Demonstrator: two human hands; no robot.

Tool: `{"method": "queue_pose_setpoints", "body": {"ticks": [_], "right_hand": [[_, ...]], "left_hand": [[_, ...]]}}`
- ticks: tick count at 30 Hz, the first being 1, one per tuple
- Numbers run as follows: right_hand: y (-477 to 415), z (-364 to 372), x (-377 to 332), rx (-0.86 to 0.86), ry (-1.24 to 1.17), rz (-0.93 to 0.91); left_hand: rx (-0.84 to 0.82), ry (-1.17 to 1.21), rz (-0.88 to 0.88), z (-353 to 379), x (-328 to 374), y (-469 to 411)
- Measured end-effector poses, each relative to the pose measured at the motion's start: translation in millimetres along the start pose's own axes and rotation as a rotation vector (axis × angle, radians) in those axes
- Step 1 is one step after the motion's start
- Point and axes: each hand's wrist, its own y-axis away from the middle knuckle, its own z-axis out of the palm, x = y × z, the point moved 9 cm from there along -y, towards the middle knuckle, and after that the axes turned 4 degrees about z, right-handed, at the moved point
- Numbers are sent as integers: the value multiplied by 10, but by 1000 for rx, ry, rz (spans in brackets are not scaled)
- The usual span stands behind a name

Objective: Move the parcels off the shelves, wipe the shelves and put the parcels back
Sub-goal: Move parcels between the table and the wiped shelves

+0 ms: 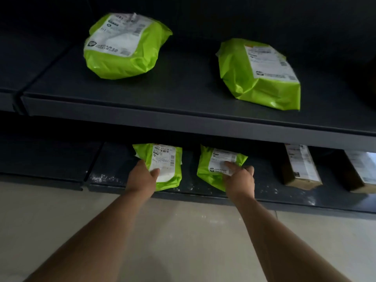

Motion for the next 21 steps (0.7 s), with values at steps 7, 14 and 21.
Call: {"method": "queue_pose_setpoints", "body": {"ticks": [7, 14, 21], "right_hand": [[741, -591, 253, -60, 56, 110], [1539, -1607, 214, -67, 96, 168], [2314, -2832, 14, -9, 60, 186]], "left_hand": [[-182, -119, -52, -178, 377, 692], [-302, -191, -69, -712, 1028, 1499], [-349, -207, 9, -1421, 2036, 2121]]}}
